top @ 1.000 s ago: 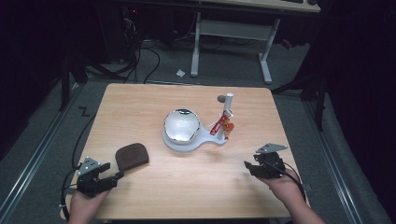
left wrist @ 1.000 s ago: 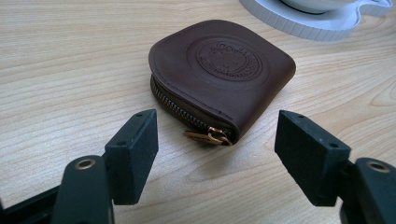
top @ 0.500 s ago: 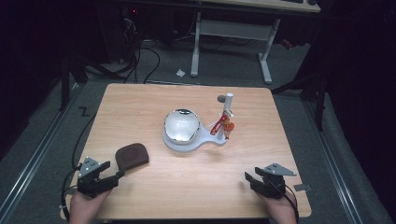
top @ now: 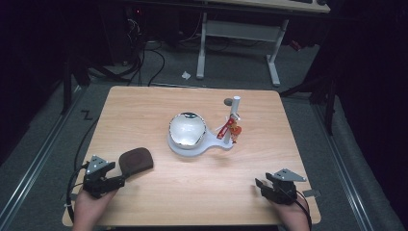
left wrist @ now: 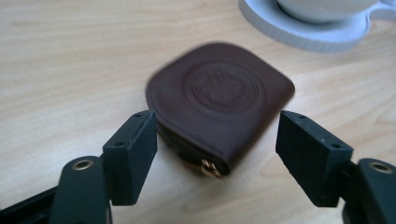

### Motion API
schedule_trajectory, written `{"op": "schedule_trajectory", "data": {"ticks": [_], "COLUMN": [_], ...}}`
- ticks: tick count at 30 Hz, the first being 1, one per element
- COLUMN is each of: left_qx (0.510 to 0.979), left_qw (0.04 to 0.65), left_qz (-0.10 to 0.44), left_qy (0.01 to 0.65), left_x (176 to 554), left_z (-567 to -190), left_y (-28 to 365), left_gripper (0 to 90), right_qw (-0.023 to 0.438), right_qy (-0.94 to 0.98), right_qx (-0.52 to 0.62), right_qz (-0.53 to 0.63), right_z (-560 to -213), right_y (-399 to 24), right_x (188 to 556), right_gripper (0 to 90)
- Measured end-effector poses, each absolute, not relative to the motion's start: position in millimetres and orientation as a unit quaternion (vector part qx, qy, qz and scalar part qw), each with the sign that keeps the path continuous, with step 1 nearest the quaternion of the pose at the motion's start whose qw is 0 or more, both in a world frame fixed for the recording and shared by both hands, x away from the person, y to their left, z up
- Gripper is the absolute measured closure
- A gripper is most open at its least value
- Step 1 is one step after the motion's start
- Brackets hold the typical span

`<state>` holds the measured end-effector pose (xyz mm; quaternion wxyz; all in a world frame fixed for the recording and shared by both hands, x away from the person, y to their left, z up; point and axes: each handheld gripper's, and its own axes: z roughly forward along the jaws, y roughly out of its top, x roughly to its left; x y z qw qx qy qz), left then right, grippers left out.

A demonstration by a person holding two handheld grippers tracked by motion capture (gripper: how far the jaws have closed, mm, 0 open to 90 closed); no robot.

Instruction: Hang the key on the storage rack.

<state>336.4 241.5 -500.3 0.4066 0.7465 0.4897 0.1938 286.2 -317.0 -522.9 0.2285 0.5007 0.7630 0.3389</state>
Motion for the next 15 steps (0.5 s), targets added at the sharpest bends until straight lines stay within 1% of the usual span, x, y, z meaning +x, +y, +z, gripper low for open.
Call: {"op": "schedule_trajectory", "data": {"ticks": [5, 10, 15], "left_qx": [0.743, 0.733, 0.723], "left_qw": [0.405, 0.412, 0.408], "left_qz": [0.212, 0.209, 0.213], "left_qy": [0.489, 0.5, 0.516], "left_x": [349, 368, 376], "left_z": [-493, -500, -508], "left_y": [235, 227, 233], "left_gripper": [29.8, 31.3, 34.3], "right_qw": [0.221, 0.22, 0.22], "right_qy": [0.766, 0.766, 0.762], "right_qx": [0.496, 0.495, 0.5], "right_qz": [0.345, 0.346, 0.349], "right_z": [-523, -522, -521], "right_y": [-316, -318, -320], "right_x": [286, 286, 286], "right_gripper": [47.9, 47.8, 47.9]}}
